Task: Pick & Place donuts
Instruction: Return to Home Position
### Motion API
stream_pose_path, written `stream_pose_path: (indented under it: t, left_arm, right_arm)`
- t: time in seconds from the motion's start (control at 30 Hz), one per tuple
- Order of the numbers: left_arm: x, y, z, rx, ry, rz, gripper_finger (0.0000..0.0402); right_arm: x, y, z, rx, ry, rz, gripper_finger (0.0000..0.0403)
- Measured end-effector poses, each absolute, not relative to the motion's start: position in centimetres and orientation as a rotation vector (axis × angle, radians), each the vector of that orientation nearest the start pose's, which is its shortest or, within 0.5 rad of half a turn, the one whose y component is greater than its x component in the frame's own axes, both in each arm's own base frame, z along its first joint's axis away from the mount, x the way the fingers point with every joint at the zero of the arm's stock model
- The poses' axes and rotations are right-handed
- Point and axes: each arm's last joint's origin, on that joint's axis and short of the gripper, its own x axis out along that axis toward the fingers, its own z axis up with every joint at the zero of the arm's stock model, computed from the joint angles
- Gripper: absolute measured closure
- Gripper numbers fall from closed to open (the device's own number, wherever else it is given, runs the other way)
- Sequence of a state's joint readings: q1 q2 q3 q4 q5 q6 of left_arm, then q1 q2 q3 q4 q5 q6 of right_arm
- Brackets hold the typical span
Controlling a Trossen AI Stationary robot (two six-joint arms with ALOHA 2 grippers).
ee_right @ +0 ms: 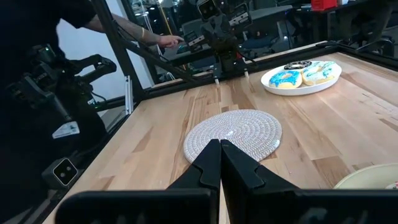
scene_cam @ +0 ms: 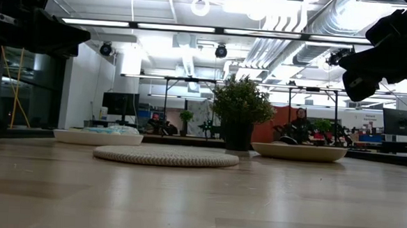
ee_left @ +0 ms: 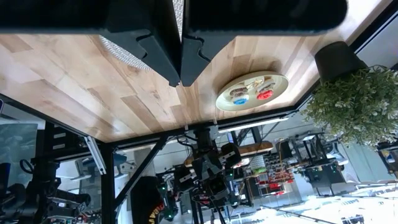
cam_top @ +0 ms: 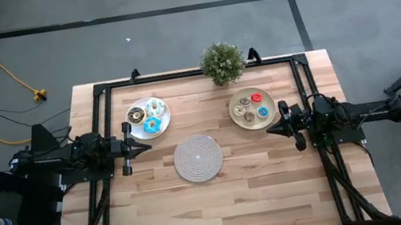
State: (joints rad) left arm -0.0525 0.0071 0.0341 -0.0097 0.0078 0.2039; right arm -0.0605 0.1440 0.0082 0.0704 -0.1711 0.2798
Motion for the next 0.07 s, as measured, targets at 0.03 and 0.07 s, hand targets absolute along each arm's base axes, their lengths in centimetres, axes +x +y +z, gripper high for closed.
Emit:
stream_pose_path:
  t: [0.03,0.07]
  left_arm:
    - [9.58,-0.53,17.37,0.203,-0.023,-0.058,0.0401]
    - [9.58,-0.53,17.37,0.203,-0.023,-0.059,0.0401]
  right_arm:
    - [10.58,-0.14,16.14,0.287,0.08,0.101,0.0402]
    - [10.58,-0.15,16.14,0.287,0.08,0.101,0.0402]
